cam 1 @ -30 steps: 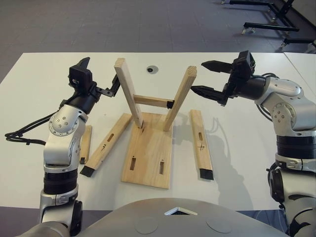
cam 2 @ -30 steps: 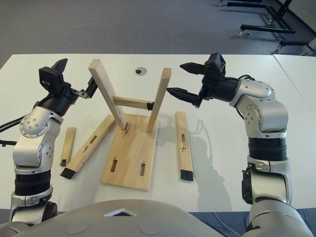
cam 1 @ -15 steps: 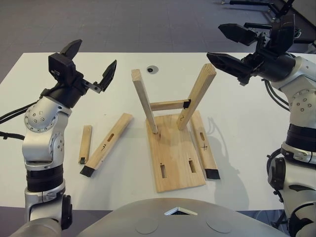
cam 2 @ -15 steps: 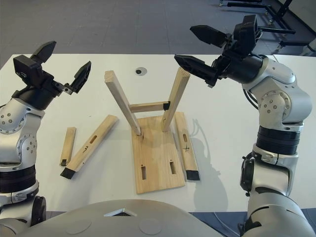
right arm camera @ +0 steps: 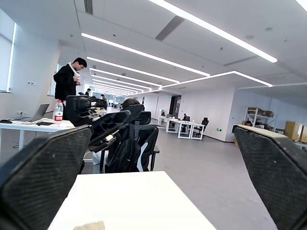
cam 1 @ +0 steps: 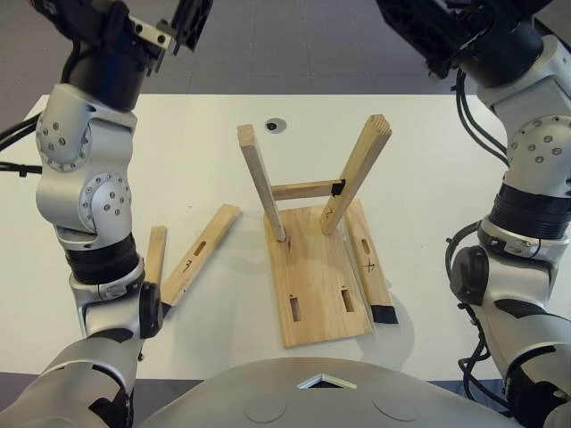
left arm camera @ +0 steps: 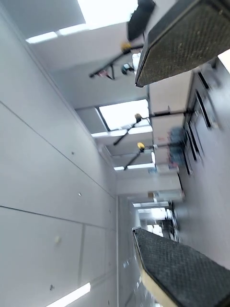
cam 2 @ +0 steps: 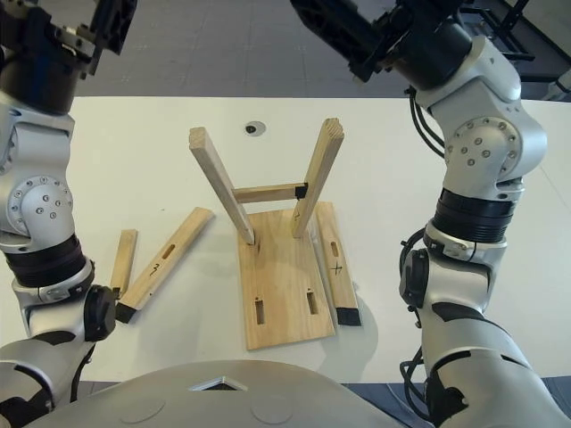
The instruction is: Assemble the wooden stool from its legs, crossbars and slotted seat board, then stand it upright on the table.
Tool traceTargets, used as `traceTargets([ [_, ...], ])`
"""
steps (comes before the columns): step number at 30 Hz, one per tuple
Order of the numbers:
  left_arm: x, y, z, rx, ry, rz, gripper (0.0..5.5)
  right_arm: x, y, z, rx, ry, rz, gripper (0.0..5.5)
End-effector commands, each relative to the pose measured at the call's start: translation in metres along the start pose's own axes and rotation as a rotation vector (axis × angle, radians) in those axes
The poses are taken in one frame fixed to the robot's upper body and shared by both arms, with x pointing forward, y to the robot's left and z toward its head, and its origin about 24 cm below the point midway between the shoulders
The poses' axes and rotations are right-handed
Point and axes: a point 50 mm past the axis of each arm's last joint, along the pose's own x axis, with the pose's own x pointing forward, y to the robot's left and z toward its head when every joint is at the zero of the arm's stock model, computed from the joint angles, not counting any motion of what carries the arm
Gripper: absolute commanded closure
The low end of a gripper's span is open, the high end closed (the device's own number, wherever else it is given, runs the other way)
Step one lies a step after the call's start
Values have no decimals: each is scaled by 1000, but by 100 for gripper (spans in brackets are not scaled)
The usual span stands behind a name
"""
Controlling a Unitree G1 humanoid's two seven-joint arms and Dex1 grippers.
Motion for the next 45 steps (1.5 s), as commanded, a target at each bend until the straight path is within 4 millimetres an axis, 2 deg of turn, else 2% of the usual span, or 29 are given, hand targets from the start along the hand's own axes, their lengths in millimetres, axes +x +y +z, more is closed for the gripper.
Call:
traceTargets([
  [1, -18, -16, -57, -191, 227, 39, 14, -8, 4, -38, 129, 99, 23, 10],
  [3, -52, -31, -108, -251, 442, 80, 14, -21, 14, -82, 220, 241, 22, 10],
  [4, -69, -37, -125, -269, 521, 99, 14, -26, 19, -98, 250, 297, 24, 10],
  [5, -85, -43, -137, -267, 591, 106, 14, -31, 24, -111, 274, 338, 27, 10],
  [7, -99, -46, -143, -252, 630, 116, 14, -34, 29, -116, 294, 349, 29, 10],
  [10, -93, -35, -132, -212, 572, 143, 14, -31, 27, -105, 284, 304, 28, 10],
  [13, -75, -21, -116, -176, 468, 168, 14, -27, 24, -92, 265, 248, 26, 10],
  [17, -54, -13, -93, -182, 317, 194, 14, -26, 18, -76, 239, 182, -3, 10],
  [20, -43, -4, -74, -212, 192, 235, 14, -27, 15, -53, 219, 79, -4, 10],
  [22, -43, -1, -66, -218, 156, 231, 14, -28, 16, -39, 219, 18, -1, 10],
  [26, -51, 7, -59, -202, 147, 249, 14, -42, 19, -20, 242, -32, 15, 10],
  [28, -63, 10, -42, -259, 112, 214, 14, -56, 34, -15, 331, -9, 112, 10],
  [31, -100, 0, -24, -392, 161, 57, 14, -70, 58, -22, 463, 101, 190, 10],
  [33, -127, -16, -15, -514, 219, -67, 14, -76, 73, -29, 560, 162, 223, 10],
  [35, -143, -33, -8, -624, 265, -180, 14, -81, 88, -40, 633, 235, 255, 10],
  [38, -151, -60, -23, -788, 375, -298, 14, -84, 96, -82, 743, 382, 214, 10],
  [40, -152, -69, -48, -757, 540, -314, 14, -88, 98, -106, 761, 450, 193, 10],
  [45, -151, -80, -69, -774, 629, -355, 14, -97, 104, -129, 765, 554, 218, 10],
])
